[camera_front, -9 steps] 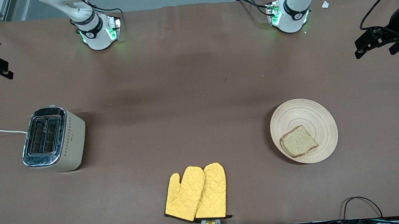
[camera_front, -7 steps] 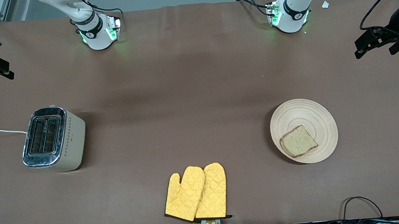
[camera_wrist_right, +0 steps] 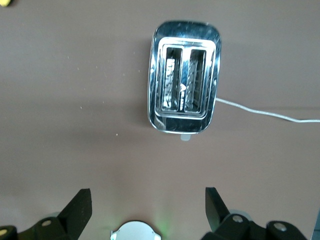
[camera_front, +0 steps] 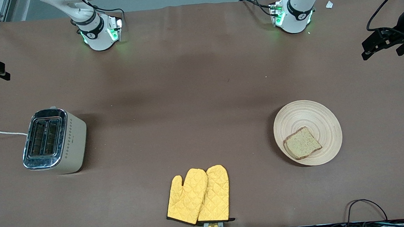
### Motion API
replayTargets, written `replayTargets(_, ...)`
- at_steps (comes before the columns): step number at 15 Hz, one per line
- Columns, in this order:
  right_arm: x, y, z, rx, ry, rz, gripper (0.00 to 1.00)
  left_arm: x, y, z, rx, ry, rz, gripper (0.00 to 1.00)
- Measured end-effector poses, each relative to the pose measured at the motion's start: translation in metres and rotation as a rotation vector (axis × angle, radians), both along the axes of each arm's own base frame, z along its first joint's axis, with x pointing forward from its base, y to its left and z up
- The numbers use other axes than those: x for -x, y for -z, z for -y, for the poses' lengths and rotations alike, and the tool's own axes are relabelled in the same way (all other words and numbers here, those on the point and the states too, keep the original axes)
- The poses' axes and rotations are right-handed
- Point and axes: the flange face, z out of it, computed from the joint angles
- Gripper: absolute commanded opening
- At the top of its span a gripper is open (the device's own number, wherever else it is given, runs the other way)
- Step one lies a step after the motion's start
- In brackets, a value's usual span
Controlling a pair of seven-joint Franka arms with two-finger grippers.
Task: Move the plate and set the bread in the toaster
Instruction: 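Move the left gripper down toward the wooden plate's rim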
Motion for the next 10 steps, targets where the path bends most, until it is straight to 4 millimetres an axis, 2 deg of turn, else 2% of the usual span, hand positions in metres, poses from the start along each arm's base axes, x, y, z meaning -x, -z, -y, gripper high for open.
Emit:
replayTargets(3,0.002,0.014,0.005,-0.011,-0.047,-0.036,1.0,-0.006,-0.001,-0.013,0.008,-0.024,0.004,1.0)
replayTargets(8,0.011,0.016,0.013,-0.022,-0.051,-0.088,1.0,-0.019,0.012,-0.072,0.098,-0.123,-0.016,1.0)
replayTargets(10,0.013,0.016,0.012,-0.024,-0.052,-0.101,1.0,-0.023,0.02,-0.087,0.114,-0.128,-0.029,1.0)
